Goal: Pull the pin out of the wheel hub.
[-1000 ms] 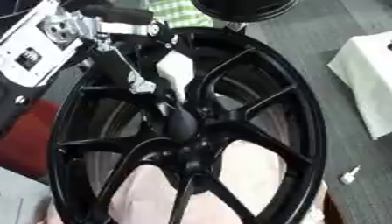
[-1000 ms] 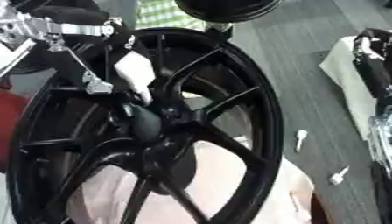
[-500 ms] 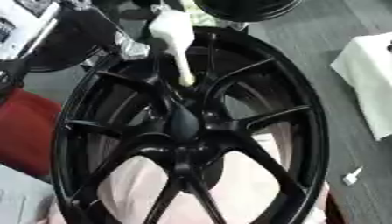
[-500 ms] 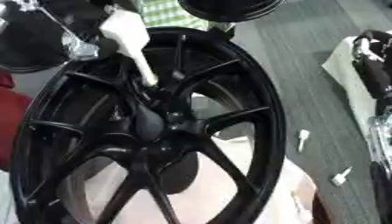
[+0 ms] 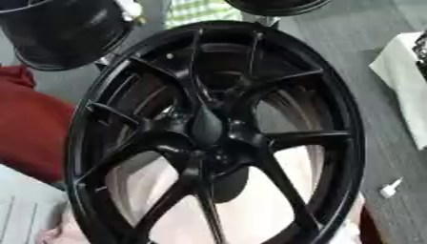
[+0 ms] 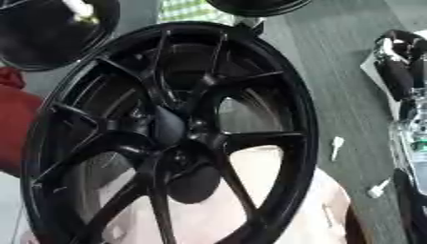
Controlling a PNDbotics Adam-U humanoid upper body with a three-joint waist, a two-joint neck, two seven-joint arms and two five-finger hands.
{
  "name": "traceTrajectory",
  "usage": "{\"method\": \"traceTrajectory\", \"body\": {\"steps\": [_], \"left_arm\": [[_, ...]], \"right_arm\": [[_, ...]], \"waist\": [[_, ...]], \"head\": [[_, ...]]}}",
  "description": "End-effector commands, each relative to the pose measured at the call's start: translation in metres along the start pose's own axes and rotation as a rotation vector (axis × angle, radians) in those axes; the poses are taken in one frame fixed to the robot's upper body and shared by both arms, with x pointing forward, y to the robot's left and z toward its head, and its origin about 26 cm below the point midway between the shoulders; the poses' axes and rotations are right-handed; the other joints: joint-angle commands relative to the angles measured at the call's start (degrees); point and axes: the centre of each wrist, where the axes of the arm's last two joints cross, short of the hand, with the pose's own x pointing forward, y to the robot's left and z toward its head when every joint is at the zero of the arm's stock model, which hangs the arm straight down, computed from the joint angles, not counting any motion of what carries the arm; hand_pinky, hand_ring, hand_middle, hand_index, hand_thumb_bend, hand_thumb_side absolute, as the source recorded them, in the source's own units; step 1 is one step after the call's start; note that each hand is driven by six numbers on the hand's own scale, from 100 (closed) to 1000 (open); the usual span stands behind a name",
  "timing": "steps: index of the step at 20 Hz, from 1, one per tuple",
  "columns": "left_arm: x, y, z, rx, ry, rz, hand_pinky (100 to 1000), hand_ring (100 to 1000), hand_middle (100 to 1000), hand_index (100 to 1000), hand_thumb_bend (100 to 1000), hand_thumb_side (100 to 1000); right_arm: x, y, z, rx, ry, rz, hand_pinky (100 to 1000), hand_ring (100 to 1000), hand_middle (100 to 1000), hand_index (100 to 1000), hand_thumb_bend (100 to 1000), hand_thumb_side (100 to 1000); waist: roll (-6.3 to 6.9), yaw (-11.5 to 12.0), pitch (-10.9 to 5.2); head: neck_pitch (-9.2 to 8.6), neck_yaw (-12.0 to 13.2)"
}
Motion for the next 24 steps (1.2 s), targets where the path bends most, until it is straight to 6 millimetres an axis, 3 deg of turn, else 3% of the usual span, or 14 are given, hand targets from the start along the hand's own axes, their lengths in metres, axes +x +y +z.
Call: {"method": "traceTrajectory", "body": {"steps": [1,4,8,10,11,12,13,16,18,24], "left_arm": [[0.014,0.032,0.059,0.157,0.073,-0.075,559,405,113,331,100,246],[0.002,0.021,0.107,0.272,0.186,-0.079,568,420,139,357,100,249],[-0.007,-0.007,0.148,0.363,0.288,-0.108,600,466,247,431,100,243],[-0.012,-0.024,0.16,0.368,0.351,-0.134,654,518,359,549,100,243],[-0.016,-0.036,0.164,0.353,0.385,-0.13,721,609,520,746,100,254],[-0.02,-0.047,0.167,0.33,0.411,-0.106,755,677,609,812,100,239],[-0.023,-0.055,0.171,0.315,0.434,-0.084,790,746,698,873,100,326],[-0.028,-0.074,0.184,0.305,0.515,-0.067,809,795,761,922,100,815],[-0.03,-0.082,0.19,0.327,0.562,-0.066,799,791,761,923,100,952],[-0.028,-0.096,0.183,0.488,0.585,-0.035,731,710,642,833,100,737]], "right_arm": [[0.011,-0.014,-0.006,-0.04,-0.043,0.022,891,868,587,782,100,549],[0.011,-0.018,-0.007,-0.065,-0.043,0.02,891,868,587,782,100,550],[0.012,-0.019,-0.008,-0.087,-0.042,0.009,890,867,587,782,100,550],[0.012,-0.02,-0.008,-0.094,-0.042,0.003,890,867,587,782,100,550],[0.013,-0.019,-0.008,-0.096,-0.042,0.001,890,867,587,782,100,549],[0.013,-0.019,-0.008,-0.097,-0.041,-0.001,890,867,587,782,100,549],[0.012,-0.02,-0.007,-0.1,-0.041,-0.002,890,866,587,782,100,549],[0.011,-0.021,-0.007,-0.112,-0.037,-0.005,889,866,586,782,100,549],[0.011,-0.022,-0.007,-0.117,-0.035,-0.004,889,866,587,782,100,549],[0.009,-0.023,-0.006,-0.122,-0.032,-0.002,889,865,586,783,100,549]], "waist": [[0.18,0.6,-2.97],[-0.05,1.3,-3.21],[-0.56,1.8,-3.36],[-0.9,2.0,-3.4],[-1.05,2.1,-3.45],[-1.18,2.1,-3.51],[-1.32,2.1,-3.56],[-1.71,2.4,-3.67],[-1.87,2.6,-3.79],[-2.08,3.0,-4.35]], "head": [[0.15,-1.9],[0.28,-3.5],[0.22,-5.2],[0.08,-5.6],[0.0,-5.7],[-0.1,-5.9],[-0.23,-6.0],[-0.29,-6.6],[-0.28,-6.7],[-0.26,-6.8]]}}
